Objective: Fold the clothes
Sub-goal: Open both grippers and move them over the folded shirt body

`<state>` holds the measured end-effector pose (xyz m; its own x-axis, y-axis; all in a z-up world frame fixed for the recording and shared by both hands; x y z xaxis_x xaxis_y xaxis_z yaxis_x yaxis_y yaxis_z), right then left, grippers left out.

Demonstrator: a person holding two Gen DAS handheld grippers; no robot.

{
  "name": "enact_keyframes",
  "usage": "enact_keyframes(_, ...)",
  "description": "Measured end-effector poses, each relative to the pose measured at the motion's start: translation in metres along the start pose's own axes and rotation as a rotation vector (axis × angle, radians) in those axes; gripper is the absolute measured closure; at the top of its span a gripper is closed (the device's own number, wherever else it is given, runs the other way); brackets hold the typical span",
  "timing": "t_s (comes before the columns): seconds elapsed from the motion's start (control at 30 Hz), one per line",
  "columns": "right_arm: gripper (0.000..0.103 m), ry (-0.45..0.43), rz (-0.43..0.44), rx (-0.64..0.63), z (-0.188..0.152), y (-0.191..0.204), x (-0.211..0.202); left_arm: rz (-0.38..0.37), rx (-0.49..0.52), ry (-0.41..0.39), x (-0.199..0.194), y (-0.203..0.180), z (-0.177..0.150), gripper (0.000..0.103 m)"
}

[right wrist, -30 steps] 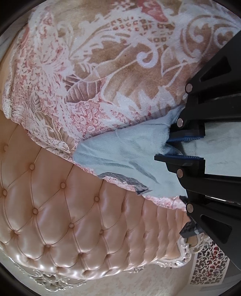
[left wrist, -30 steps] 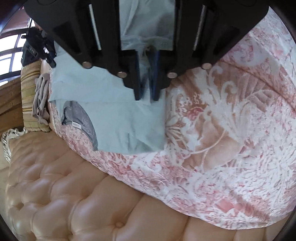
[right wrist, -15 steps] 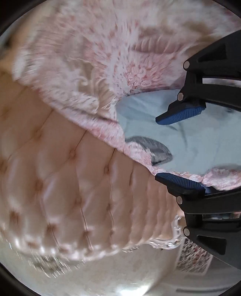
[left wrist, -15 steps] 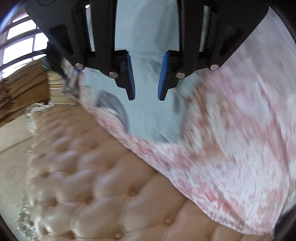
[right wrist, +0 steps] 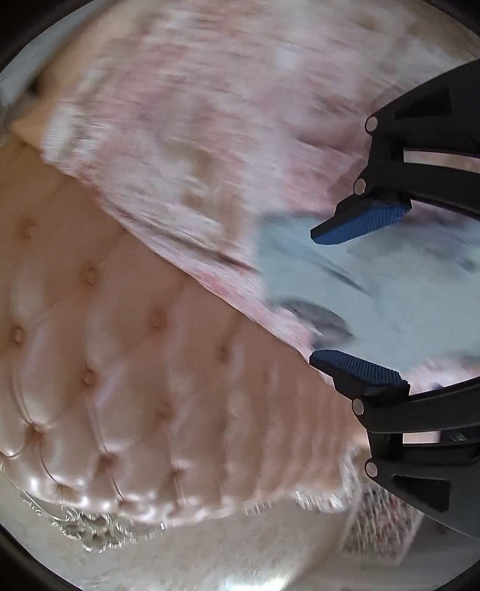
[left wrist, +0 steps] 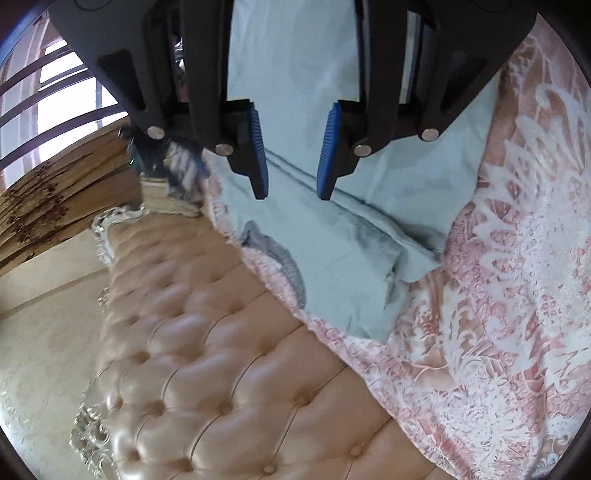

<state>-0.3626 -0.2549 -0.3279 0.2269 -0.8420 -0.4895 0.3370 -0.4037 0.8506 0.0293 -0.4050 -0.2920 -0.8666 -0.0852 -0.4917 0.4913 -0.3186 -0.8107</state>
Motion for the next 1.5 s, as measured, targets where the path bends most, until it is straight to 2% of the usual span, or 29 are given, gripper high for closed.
enact_keyframes(0.13, 0.042, 0.101, 0.054, 0.013, -0.034, 0.007, 0.002, -0.017, -0.008, 0.015, -0.003, -0.006, -0.007, 0.068)
enact_keyframes(0.17, 0.045, 0.126, -0.032, 0.012, -0.04, -0.002, 0.008, -0.018, -0.007, 0.019, -0.004, -0.008, -0.01, 0.068)
enact_keyframes(0.2, 0.054, 0.128, -0.071, 0.004, -0.044, -0.007, 0.008, -0.012, -0.005, 0.021, -0.005, -0.008, -0.011, 0.068)
enact_keyframes(0.27, 0.057, 0.129, -0.093, -0.031, -0.045, -0.009, 0.006, 0.019, -0.005, 0.022, -0.006, -0.008, -0.012, 0.068)
enact_keyframes(0.33, 0.054, 0.103, -0.092, -0.017, -0.043, -0.005, -0.002, 0.051, -0.041, 0.002, -0.011, 0.001, -0.007, 0.068)
enact_keyframes(0.37, 0.052, 0.076, -0.053, 0.002, -0.042, 0.001, -0.011, 0.058, -0.07, -0.014, -0.015, 0.008, -0.005, 0.068)
enact_keyframes(0.43, 0.049, 0.062, 0.028, -0.046, -0.045, 0.021, -0.023, 0.077, -0.13, -0.031, -0.019, 0.022, 0.004, 0.068)
enact_keyframes(0.5, 0.036, 0.093, 0.022, -0.091, -0.053, 0.03, -0.02, 0.046, -0.186, -0.034, -0.018, 0.033, 0.014, 0.068)
enact_keyframes(0.6, 0.036, 0.157, -0.007, -0.07, -0.065, 0.019, -0.001, 0.011, -0.255, -0.032, -0.01, 0.042, 0.031, 0.068)
enact_keyframes(0.7, 0.037, 0.179, -0.044, -0.057, -0.068, 0.01, 0.005, -0.015, -0.248, 0.001, 0.011, 0.039, 0.048, 0.068)
enact_keyframes(0.77, 0.037, 0.188, -0.069, -0.066, -0.07, 0.009, 0.009, -0.003, -0.231, 0.034, 0.029, 0.038, 0.057, 0.066)
enact_keyframes(0.8, 0.037, 0.189, -0.081, -0.08, -0.071, 0.011, 0.011, 0.026, -0.229, 0.057, 0.038, 0.042, 0.058, 0.062)
enact_keyframes(0.9, 0.037, 0.185, -0.127, -0.136, -0.076, 0.017, 0.012, 0.14, -0.244, 0.121, 0.056, 0.061, 0.059, 0.062)
enact_keyframes(1.0, 0.037, 0.186, -0.133, -0.142, -0.076, 0.018, 0.012, 0.152, -0.212, 0.084, 0.043, 0.06, 0.066, 0.061)
enact_keyframes(1.03, 0.037, 0.187, -0.133, -0.141, -0.075, 0.018, 0.011, 0.137, -0.195, 0.064, 0.038, 0.057, 0.068, 0.06)
enact_keyframes(1.1, 0.037, 0.176, -0.079, -0.088, -0.071, 0.015, 0.002, 0.093, -0.167, 0.037, 0.029, 0.049, 0.071, 0.054)
enact_keyframes(1.17, 0.037, 0.169, -0.008, -0.074, -0.07, 0.022, -0.006, 0.072, -0.148, 0.058, 0.031, 0.045, 0.067, 0.053)
enact_keyframes(1.2, 0.037, 0.166, -0.002, -0.092, -0.07, 0.026, -0.009, 0.062, -0.139, 0.073, 0.032, 0.043, 0.064, 0.053)
enact_keyframes(1.3, 0.037, 0.192, -0.081, -0.127, -0.075, 0.023, -0.005, 0.118, -0.119, 0.143, 0.046, 0.051, 0.053, 0.051)
enact_keyframes(1.33, 0.037, 0.205, -0.132, -0.121, -0.076, 0.013, -0.002, 0.122, -0.122, 0.138, 0.047, 0.051, 0.053, 0.051)
enact_keyframes(1.37, 0.037, 0.218, -0.134, -0.106, -0.077, 0.005, 0.001, 0.127, -0.125, 0.134, 0.047, 0.051, 0.053, 0.051)
enact_keyframes(1.43, 0.037, 0.204, -0.093, -0.06, -0.07, 0.005, -0.005, 0.108, -0.093, 0.116, 0.032, 0.039, 0.05, 0.051)
enact_keyframes(1.5, 0.037, 0.126, -0.041, -0.057, -0.057, 0.015, -0.029, 0.083, -0.058, 0.1, 0.009, 0.027, 0.039, 0.051)
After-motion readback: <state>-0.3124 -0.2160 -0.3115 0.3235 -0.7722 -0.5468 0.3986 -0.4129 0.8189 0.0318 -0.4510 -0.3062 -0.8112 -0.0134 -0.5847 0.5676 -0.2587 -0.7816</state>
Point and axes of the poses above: each gripper's, at about its wrist camera, not at the fingertips, and x roughly the way its jaws point, y to its left, z to its top, the point moved 6 cm from there along x, roughly the way its jaws point, and after that the axes turned 3 degrees about x, right-handed, at the moved point
